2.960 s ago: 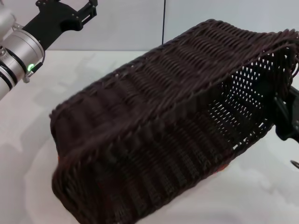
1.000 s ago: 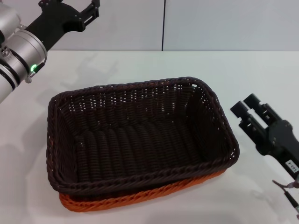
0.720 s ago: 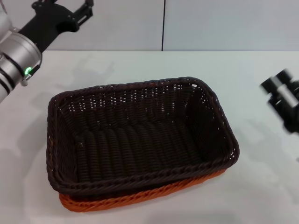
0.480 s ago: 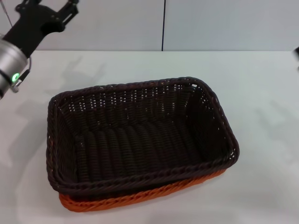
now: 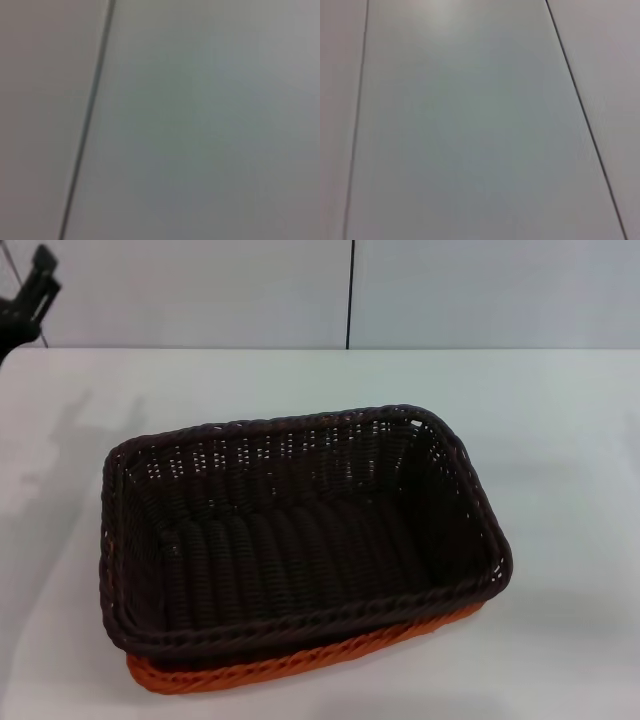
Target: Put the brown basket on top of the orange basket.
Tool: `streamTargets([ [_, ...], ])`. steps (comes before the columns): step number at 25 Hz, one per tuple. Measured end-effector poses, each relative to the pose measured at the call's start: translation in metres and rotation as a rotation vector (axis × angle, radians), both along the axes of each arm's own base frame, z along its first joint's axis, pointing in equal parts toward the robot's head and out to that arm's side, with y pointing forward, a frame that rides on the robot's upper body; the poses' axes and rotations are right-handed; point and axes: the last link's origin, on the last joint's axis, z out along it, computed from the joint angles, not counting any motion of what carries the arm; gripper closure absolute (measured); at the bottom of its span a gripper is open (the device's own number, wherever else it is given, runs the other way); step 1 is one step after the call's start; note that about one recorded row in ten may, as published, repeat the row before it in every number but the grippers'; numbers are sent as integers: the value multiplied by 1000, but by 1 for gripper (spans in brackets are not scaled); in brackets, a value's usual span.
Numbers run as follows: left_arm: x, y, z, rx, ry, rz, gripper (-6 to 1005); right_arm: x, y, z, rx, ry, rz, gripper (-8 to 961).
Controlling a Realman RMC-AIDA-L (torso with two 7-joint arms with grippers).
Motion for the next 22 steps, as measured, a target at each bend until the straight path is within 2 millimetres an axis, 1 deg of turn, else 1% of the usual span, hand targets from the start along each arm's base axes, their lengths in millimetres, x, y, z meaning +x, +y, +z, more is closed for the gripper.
streamTargets([
  [2, -12, -15, 4, 50, -51, 18, 202, -3, 8, 2, 27, -21, -25, 345],
  [3, -12, -15, 4, 50, -51, 18, 202, -4, 11, 2, 40, -30, -35, 345],
  [4, -15, -19, 5, 63, -65, 19, 202, -6, 14, 1, 51, -38, -42, 345],
  [6, -15, -19, 5, 63, -65, 19, 202, -9, 17, 0, 58, -46, -45, 345],
  [7, -18, -28, 6, 90, -91, 3, 202, -10, 18, -1, 58, -46, -44, 345],
  [8, -18, -31, 6, 96, -96, -3, 202, -11, 19, -1, 58, -45, -42, 345],
  [17, -22, -35, 0, 83, -111, 17, 202, -10, 19, 1, 74, -28, -51, 345],
  [22, -23, -36, -1, 79, -111, 18, 202, -10, 18, -2, 68, -17, -53, 345],
])
